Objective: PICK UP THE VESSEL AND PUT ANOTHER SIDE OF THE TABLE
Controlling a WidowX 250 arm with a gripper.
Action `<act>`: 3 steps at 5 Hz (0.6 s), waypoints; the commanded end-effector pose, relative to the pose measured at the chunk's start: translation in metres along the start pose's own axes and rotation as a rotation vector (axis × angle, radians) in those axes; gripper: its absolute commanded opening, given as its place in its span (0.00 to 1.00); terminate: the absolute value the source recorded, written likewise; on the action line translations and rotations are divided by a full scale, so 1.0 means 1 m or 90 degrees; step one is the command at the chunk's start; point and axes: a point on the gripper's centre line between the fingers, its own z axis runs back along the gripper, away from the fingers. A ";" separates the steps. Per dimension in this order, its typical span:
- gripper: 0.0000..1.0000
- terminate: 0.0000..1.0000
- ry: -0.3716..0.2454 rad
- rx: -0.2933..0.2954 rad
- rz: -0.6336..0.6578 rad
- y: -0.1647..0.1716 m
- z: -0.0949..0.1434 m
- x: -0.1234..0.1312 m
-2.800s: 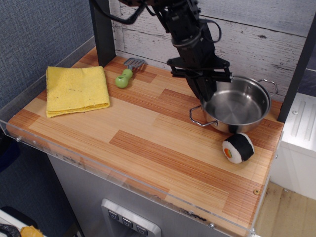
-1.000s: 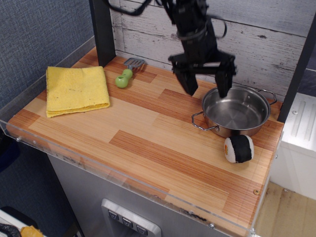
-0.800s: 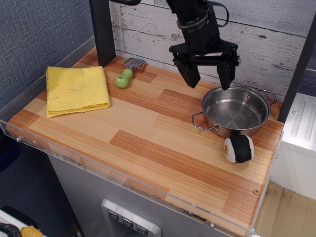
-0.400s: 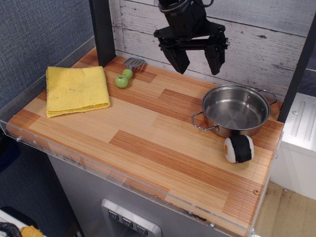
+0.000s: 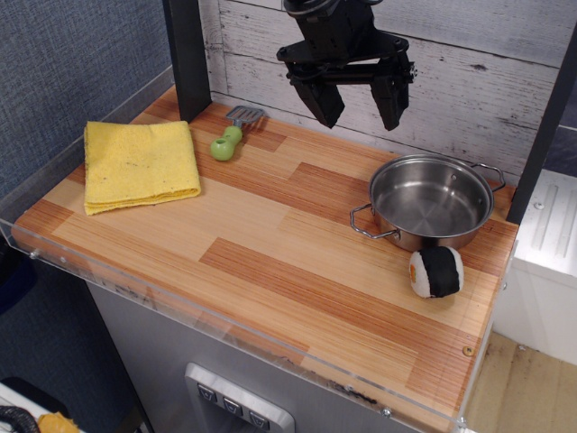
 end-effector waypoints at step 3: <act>1.00 1.00 -0.033 0.002 -0.008 -0.003 0.018 0.004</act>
